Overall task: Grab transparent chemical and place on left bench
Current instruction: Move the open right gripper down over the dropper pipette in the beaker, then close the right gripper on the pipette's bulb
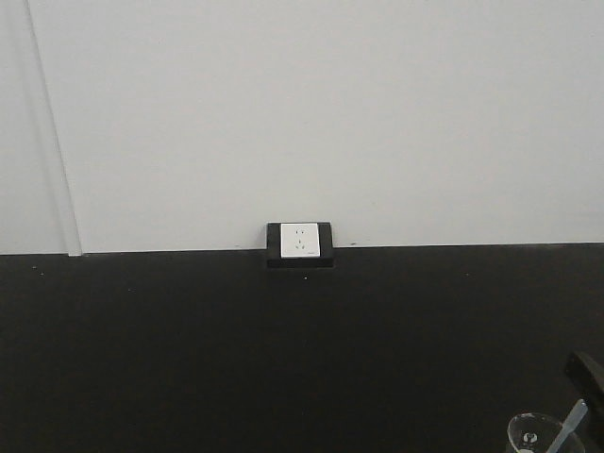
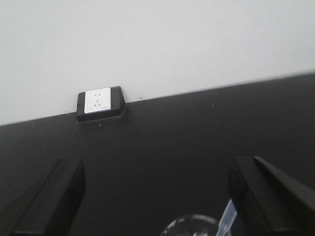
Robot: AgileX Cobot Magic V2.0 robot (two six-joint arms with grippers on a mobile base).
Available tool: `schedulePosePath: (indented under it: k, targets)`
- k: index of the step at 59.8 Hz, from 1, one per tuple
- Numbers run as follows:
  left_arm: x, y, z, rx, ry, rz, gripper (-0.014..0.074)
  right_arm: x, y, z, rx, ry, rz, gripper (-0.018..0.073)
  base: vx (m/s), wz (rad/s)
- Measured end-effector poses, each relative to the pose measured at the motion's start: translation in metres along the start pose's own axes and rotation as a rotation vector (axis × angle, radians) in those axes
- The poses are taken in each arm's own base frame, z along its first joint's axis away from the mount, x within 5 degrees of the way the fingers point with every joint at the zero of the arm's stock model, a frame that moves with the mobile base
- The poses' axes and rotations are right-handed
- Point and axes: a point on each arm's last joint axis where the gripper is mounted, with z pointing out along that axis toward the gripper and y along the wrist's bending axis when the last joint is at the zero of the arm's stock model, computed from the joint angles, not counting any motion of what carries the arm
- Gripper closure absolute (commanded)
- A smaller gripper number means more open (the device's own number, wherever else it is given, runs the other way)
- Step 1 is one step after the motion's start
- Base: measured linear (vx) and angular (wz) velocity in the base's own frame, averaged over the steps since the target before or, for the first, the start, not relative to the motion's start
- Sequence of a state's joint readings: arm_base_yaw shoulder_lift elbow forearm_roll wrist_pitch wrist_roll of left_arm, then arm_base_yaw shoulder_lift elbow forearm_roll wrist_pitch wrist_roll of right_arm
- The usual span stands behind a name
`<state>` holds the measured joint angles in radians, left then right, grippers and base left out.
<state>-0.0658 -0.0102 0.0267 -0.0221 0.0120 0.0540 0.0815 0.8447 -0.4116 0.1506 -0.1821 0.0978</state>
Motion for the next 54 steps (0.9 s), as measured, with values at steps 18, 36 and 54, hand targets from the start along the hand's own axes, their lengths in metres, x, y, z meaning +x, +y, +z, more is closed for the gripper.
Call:
schedulePosePath:
  k: [18,36,54]
  targets:
    - [0.0,0.0,0.0,0.0,0.0,0.0,0.06,0.011,-0.01,0.055,0.144,0.125,0.227,-0.0007,0.0,0.0]
    - [0.0,0.0,0.0,0.0,0.0,0.0,0.06,0.001,-0.019,0.107,0.233,0.168,0.129,-0.0006,0.0,0.0]
    - [0.0,0.0,0.0,0.0,0.0,0.0,0.06,0.022,-0.06,0.113,0.303,0.384,0.271,0.0019,0.0,0.0]
